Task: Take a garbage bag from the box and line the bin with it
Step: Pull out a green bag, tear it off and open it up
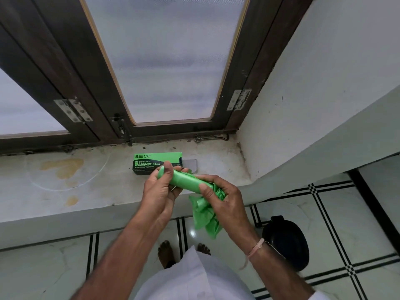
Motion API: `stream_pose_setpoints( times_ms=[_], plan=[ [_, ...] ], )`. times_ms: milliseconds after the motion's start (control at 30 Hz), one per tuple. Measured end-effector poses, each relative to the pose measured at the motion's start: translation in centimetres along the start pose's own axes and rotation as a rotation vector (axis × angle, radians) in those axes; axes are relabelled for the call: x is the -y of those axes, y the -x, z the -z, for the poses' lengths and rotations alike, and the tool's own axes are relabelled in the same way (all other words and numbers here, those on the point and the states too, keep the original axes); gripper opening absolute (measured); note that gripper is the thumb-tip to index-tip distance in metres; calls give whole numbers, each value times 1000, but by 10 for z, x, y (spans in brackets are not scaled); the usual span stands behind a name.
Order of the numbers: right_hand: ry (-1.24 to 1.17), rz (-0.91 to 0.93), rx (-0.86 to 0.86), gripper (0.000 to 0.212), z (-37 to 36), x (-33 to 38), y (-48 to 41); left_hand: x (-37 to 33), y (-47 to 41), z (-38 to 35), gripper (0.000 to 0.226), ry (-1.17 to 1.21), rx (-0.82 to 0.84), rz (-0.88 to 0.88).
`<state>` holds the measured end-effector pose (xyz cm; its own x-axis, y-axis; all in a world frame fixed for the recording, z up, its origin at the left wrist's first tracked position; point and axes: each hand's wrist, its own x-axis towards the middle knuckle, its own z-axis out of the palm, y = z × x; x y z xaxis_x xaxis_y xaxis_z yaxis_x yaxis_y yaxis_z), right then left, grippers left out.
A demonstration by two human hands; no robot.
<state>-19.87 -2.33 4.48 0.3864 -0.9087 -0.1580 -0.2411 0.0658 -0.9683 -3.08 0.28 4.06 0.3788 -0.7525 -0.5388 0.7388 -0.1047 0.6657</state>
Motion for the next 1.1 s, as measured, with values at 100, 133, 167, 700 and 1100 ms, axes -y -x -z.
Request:
stream_pose_setpoints(
  times_ms=[100, 133, 167, 700, 1100],
  plan=[
    [-100, -67, -75, 16, 2, 1, -9, -2, -5, 0, 46, -184, 18, -33],
    [-151, -93, -100, 16, 3, 1, -13, -4, -8, 2, 49, -306, 13, -90],
    [-197, -114, -129, 16, 5, 0, -16, -7, -12, 6, 53, -512, -8, -209],
    [-101, -20, -128, 19, 42, -13, -52, -47, -41, 50, 60, -1336, -65, -648],
    [-85, -42, -140, 37, 29, 1, -52, -26, -8, 29, 58, -1112, 61, -619]
  ],
)
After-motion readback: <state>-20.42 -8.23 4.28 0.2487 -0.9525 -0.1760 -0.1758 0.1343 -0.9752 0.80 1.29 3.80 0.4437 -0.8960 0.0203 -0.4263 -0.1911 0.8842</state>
